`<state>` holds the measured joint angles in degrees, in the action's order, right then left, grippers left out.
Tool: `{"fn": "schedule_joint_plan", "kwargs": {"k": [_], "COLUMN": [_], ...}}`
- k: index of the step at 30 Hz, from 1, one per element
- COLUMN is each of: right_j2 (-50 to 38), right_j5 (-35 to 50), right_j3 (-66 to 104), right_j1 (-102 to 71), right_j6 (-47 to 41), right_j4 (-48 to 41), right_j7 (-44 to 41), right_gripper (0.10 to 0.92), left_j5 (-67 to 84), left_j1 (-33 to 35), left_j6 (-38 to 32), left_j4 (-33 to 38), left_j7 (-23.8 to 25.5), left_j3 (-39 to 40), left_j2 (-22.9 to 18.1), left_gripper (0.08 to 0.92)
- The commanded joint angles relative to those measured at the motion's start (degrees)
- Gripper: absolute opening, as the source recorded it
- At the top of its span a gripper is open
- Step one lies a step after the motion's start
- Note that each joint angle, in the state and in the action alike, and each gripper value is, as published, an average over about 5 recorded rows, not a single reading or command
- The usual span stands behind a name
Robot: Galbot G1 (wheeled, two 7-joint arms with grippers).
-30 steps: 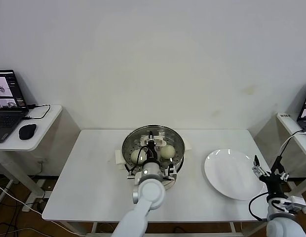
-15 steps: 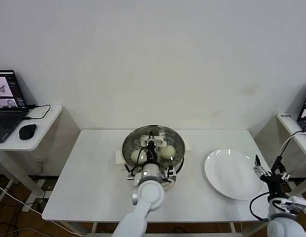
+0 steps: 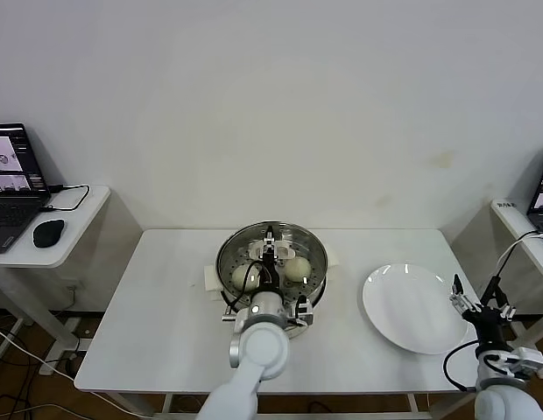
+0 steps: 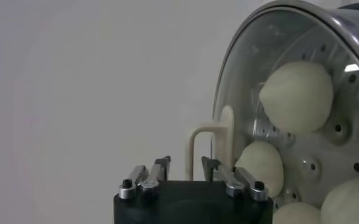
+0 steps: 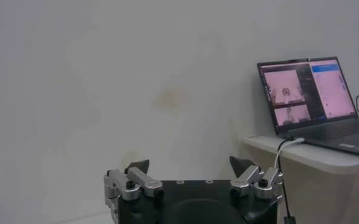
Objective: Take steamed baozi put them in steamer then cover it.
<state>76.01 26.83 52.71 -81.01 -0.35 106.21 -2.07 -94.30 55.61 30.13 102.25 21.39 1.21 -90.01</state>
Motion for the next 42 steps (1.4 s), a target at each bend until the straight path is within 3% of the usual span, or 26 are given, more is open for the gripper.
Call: {"fn": "schedule_joint_plan", "kwargs": {"k": [1,6,17,23,29,31,36,39,42], "right_j2": [0.13,0.08,-0.16,-1.55,-4.38,-4.49,-2.43,-1.44,-0.92], "right_j5": [-0.22,-0.21,-0.47,0.22,-0.17,-0.89,-3.15,-4.37,-5.73], "right_j3": [-0.11,-0.09,-0.45,-2.69,-6.71,-8.03,-11.06,-13.07,-14.93], "right_j1": [0.04,-0.15,-0.66,-3.54,-9.24,-10.04,-9.17,-8.86,-8.80], "right_j6": [-0.09,-0.06,-0.62,-1.99,-1.22,-0.63,0.53,1.11,1.89], "right_j4": [-0.08,-0.06,0.28,2.96,5.73,6.15,4.82,3.72,2.60], "right_j7": [0.02,0.02,-0.27,2.23,4.72,4.87,5.72,5.79,5.83], "right_gripper": [0.823,0.823,0.823,0.822,0.823,0.823,0.823,0.823,0.823], "left_j5": [0.38,0.93,3.10,16.11,42.06,52.91,68.81,76.58,84.90], "left_j1": [1.01,2.16,7.25,12.06,17.29,19.21,25.91,30.31,33.90], "left_j6": [0.10,0.19,-0.35,-4.47,-7.29,-9.93,-27.10,-33.74,-35.41], "left_j4": [6.85,8.58,15.28,24.85,30.94,30.71,22.29,16.60,13.29], "left_j7": [3.07,3.53,5.15,-2.96,-17.07,-19.92,-29.11,-28.22,-26.12], "left_j3": [0.41,0.50,-0.77,-8.29,-23.87,-29.12,-36.84,-38.45,-38.78], "left_j2": [0.96,1.67,5.02,11.38,17.36,17.27,14.67,13.49,13.01], "left_gripper": [0.674,0.799,0.823,0.823,0.823,0.823,0.823,0.823,0.823]}}
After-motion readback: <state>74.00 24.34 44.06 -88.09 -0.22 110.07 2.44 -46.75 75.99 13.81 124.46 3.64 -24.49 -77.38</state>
